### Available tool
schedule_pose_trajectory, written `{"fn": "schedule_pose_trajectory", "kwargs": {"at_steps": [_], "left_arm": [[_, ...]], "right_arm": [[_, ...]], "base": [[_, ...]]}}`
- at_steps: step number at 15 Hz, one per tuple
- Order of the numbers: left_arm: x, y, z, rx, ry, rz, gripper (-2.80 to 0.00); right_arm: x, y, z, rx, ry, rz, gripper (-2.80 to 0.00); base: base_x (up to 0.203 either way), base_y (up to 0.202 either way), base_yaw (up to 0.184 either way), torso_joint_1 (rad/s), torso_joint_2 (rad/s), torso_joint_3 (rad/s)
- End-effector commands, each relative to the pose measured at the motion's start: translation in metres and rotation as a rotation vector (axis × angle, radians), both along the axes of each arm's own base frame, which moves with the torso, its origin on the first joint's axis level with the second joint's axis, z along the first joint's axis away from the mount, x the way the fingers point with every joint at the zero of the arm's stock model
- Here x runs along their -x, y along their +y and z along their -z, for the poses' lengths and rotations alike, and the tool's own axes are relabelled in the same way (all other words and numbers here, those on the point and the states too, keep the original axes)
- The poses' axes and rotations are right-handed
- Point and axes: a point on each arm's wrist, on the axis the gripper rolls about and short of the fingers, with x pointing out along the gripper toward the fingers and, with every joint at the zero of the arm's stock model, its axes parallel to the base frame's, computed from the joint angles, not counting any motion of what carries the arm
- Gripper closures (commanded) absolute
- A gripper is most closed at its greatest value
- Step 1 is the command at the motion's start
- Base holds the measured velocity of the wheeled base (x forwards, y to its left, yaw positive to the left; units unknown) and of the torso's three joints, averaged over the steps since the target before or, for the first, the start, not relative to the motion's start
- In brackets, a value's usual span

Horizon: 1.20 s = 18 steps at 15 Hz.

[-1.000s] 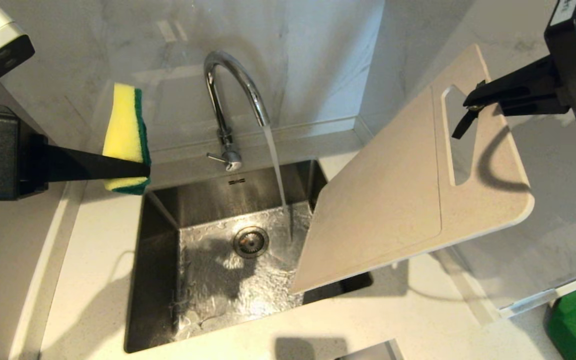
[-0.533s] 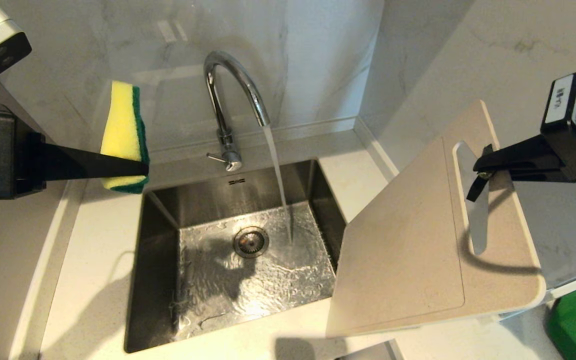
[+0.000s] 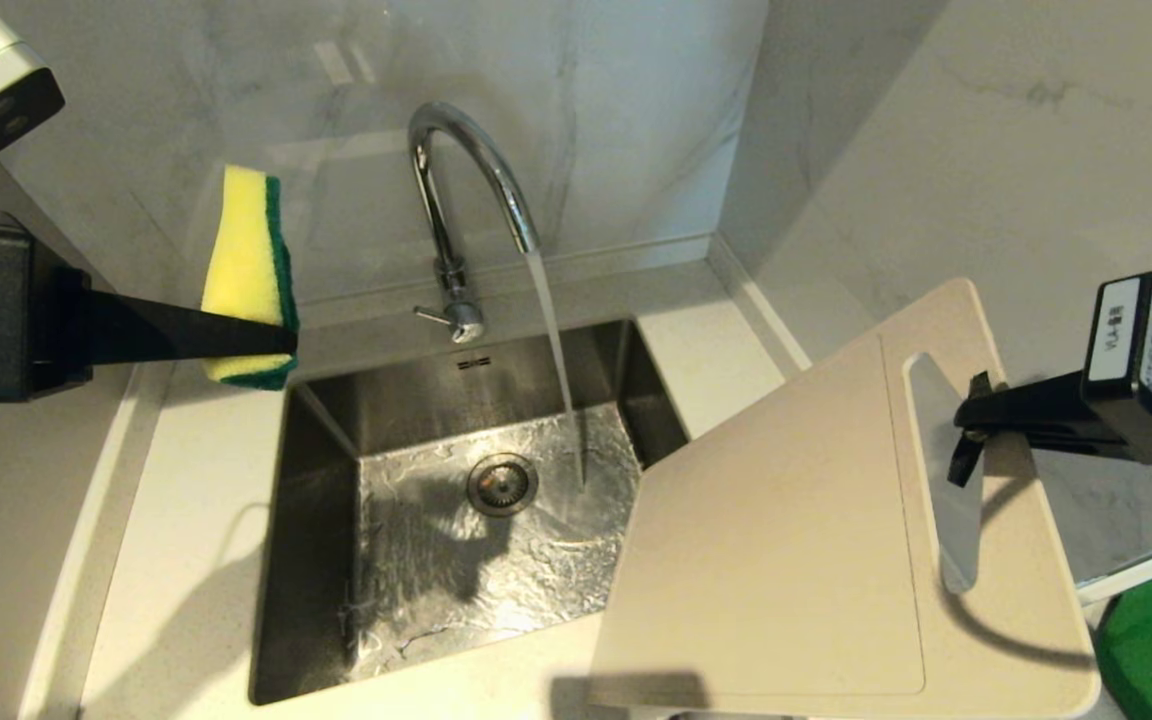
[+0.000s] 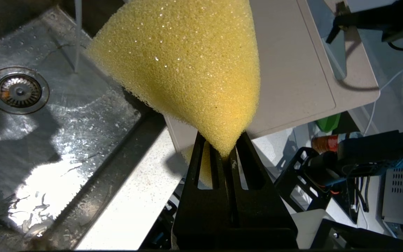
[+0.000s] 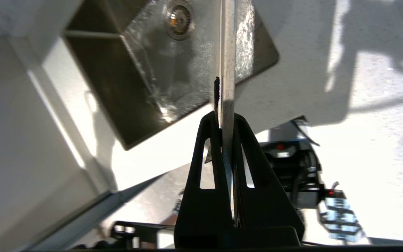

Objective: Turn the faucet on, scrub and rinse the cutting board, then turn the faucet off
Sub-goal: Put down the cutting board

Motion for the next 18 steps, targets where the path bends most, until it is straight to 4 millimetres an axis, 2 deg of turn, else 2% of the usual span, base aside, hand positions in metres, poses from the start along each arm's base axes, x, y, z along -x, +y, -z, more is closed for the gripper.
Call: {"fn": "schedule_pose_trajectory", "kwargs": {"at_steps": [1, 5, 8, 18], "left_arm": [[0.0, 0.0, 0.002, -0.003, 0.01, 0.002, 0.0], [0.002, 0.0, 0.005, -0.007, 0.013, 0.014, 0.0], [0.002, 0.0, 0.005, -0.007, 0.013, 0.019, 0.0], [0.002, 0.0, 0.008, -0.012, 0.02, 0.018, 0.0]], "right_arm": [[0.008, -0.008, 0.011, 0.041, 0.014, 0.013, 0.0], [0.019, -0.021, 0.032, 0.203, -0.011, -0.004, 0.0], [0.019, -0.022, 0.045, 0.302, -0.014, -0.012, 0.0], [0.012, -0.021, 0.082, 0.388, 0.101, -0.089, 0.0]], "base": [[0.0, 0.0, 0.0, 0.0, 0.0, 0.0], [0.0, 0.0, 0.0, 0.0, 0.0, 0.0], [0.0, 0.0, 0.0, 0.0, 0.0, 0.0], [0.0, 0.0, 0.0, 0.0, 0.0, 0.0]]}}
